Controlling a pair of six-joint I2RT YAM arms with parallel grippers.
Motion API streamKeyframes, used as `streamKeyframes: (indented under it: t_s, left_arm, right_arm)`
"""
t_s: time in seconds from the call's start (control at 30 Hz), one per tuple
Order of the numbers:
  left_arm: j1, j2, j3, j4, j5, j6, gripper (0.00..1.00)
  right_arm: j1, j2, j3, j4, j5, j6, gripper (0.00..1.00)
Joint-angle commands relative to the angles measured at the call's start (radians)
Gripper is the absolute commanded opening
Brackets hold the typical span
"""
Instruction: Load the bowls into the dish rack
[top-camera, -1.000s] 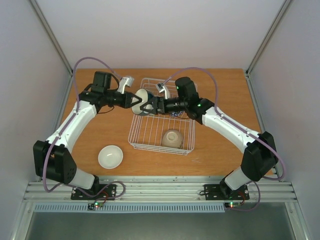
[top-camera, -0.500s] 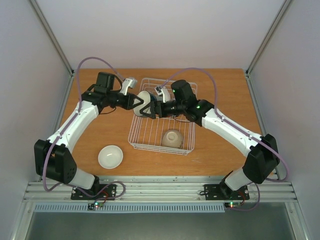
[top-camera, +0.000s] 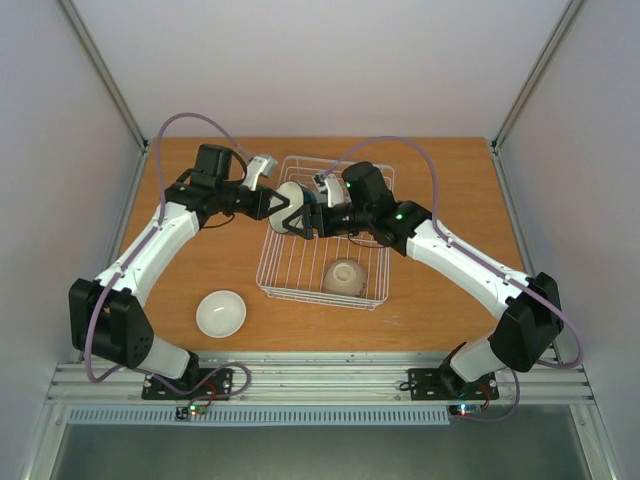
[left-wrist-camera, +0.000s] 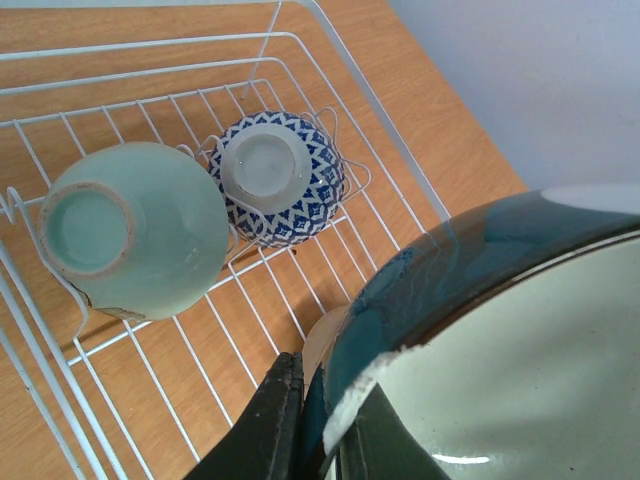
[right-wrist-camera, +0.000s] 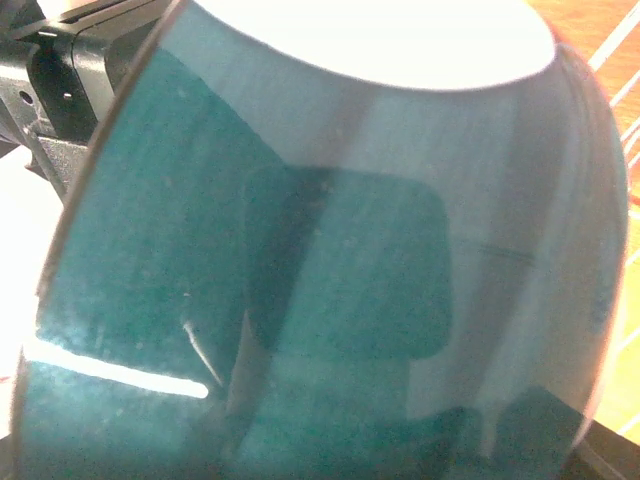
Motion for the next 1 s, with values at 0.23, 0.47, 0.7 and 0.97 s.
streamKeyframes:
  t_s: [0.23, 0.47, 0.7, 0.97]
  left_arm:
    - [0.008, 0.007, -0.019, -0.005, -0.008, 0.017, 0.0]
    - [0.008, 0.014, -0.024, -0.005, 0.0, 0.017, 0.0]
    - [0.009, 0.021, -0.025, -0.006, 0.02, 0.016, 0.03]
    - [0.007, 0.014, -0.032, 0.005, 0.042, 0.017, 0.3]
  right_arm:
    - [-0.003, -0.061, 0.014, 0.022, 0.076, -0.039, 0.34]
    - [-0.003, -0.075, -0.009, 0.023, 0.095, -0.038, 0.02]
    - [-0.003, -0.083, -0.025, 0.018, 0.111, -0.048, 0.01]
    - [-0.003, -0.095, -0.051, 0.016, 0.142, -0.083, 0.01]
